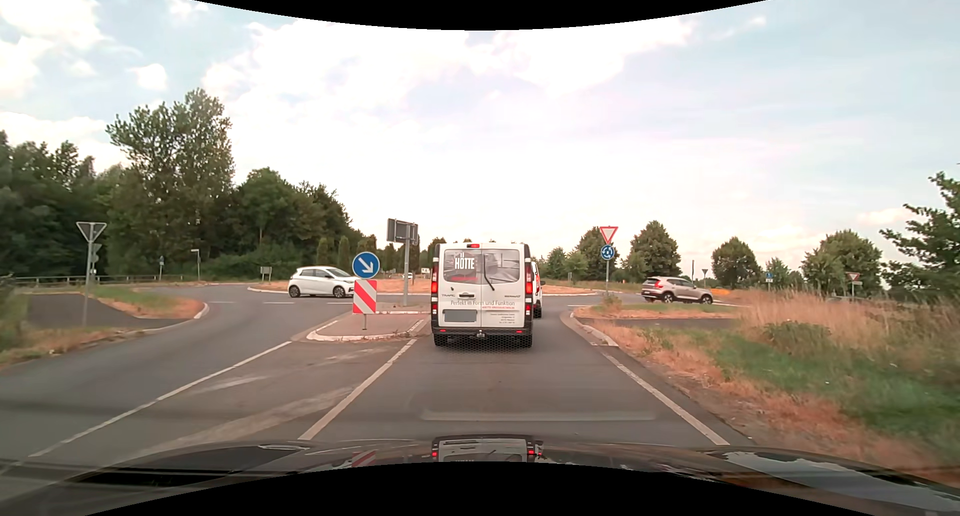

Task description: Follow the waypoints while adhering to traffic rules and regulations

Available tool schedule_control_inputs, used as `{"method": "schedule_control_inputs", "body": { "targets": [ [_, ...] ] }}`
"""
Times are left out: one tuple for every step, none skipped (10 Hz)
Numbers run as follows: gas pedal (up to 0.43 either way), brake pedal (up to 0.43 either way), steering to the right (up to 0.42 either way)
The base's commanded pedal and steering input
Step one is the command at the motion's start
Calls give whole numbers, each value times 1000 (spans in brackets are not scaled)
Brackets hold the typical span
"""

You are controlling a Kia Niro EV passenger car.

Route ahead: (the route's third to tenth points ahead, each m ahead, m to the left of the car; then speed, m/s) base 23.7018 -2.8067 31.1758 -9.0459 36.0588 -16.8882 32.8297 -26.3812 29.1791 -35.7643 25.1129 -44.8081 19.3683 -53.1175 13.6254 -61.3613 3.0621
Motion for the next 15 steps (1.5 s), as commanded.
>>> {"method": "schedule_control_inputs", "body": {
  "targets": [
    [0, 213, -8],
    [0, 220, -8],
    [0, 220, -8],
    [0, 213, -8],
    [0, 220, -8],
    [0, 213, -8],
    [0, 213, -8],
    [0, 201, -8],
    [0, 195, -8],
    [0, 189, -8],
    [0, 189, -8],
    [0, 183, -8],
    [0, 171, -8],
    [0, 159, -8],
    [0, 159, -8]
  ]
}}
